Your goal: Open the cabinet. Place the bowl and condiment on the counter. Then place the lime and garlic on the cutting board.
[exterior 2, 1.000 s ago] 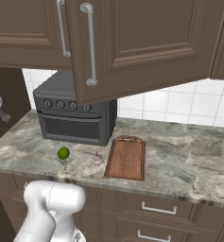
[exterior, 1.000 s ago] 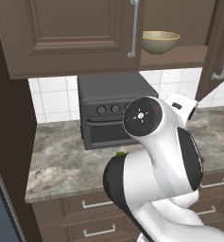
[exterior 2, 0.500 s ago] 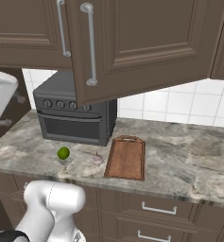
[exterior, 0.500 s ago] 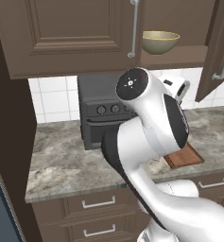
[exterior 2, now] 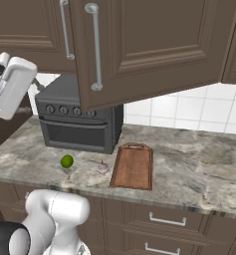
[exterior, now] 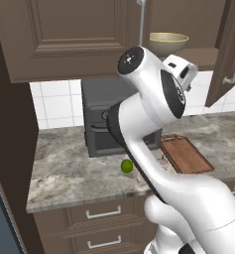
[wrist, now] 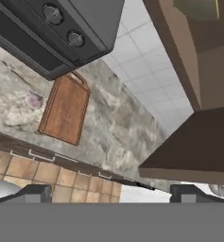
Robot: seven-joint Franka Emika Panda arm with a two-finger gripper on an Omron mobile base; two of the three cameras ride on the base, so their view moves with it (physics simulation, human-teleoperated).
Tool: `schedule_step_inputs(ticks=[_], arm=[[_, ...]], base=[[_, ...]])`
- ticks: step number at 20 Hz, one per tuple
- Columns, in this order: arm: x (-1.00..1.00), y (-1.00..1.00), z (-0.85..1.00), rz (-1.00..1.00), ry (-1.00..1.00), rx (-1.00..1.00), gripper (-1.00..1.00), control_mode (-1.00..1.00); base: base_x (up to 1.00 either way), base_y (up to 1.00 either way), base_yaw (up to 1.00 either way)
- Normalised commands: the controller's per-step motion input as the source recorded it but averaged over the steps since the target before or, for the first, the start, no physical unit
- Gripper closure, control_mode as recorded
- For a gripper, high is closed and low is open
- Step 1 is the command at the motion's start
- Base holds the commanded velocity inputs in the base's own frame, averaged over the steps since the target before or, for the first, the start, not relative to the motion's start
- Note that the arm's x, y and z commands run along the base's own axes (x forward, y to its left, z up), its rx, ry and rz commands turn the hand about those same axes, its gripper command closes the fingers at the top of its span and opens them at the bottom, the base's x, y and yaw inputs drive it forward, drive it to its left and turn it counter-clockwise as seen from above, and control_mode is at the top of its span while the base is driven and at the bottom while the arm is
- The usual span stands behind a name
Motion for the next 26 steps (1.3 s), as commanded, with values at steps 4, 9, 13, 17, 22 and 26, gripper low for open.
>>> schedule_step_inputs(ticks=[4,9,13,17,22,26], arm=[[0.51,-0.26,0.22,-0.14,-0.01,0.00,-1.00,-1.00],[0.44,-0.27,0.14,-0.16,-0.04,-0.01,-1.00,-1.00],[0.38,-0.31,0.04,-0.14,-0.13,-0.01,-1.00,-1.00],[0.25,-0.38,0.00,-0.06,-0.22,0.00,-1.00,-1.00],[0.07,-0.55,0.00,0.00,-0.25,0.01,-1.00,-1.00],[0.02,-0.16,0.00,-0.01,-0.11,0.00,-1.00,-1.00]], base=[[0.00,0.00,0.00],[0.00,0.00,0.00],[0.00,0.00,0.00],[0.00,0.00,0.00],[0.00,0.00,0.00],[0.00,0.00,0.00]])
